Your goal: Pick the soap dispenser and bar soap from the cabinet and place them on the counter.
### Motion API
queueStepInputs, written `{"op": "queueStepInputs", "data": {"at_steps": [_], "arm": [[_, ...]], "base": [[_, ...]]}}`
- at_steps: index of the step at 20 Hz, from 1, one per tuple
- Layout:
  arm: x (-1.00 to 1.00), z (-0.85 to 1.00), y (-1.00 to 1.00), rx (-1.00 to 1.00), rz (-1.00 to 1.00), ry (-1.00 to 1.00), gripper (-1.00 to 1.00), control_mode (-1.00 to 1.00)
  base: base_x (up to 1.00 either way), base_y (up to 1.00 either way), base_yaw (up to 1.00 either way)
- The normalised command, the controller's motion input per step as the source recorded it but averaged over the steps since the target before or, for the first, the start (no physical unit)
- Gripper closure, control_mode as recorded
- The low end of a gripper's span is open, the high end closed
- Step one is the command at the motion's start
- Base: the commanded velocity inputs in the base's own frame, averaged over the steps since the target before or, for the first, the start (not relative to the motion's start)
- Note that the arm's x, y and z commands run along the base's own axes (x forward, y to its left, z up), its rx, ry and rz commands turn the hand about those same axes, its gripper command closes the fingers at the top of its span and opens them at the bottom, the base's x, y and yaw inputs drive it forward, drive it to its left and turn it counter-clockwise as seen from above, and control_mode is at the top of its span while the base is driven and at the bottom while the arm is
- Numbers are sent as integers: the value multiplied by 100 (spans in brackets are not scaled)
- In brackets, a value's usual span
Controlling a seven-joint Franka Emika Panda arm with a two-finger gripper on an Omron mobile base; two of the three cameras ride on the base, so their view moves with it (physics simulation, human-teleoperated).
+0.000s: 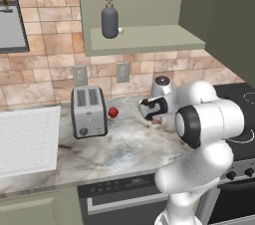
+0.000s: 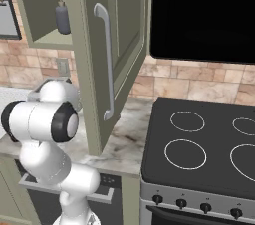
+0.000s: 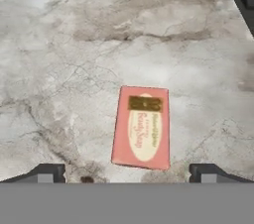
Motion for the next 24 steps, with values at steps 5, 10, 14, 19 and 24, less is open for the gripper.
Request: {"op": "queueStepInputs", "data": {"at_steps": [5,10,14,19,24], "arm": [[-31,40,9,0,1,-5,-100,-100],[-25,48,7,1,2,-2,-100,-100],[-25,49,7,1,2,-2,-100,-100],[-29,41,10,0,3,0,-100,-100],[-35,25,14,0,5,0,-100,-100]], "base": [[0,0,0],[0,0,0],[0,0,0],[0,0,0],[0,0,0]]}}
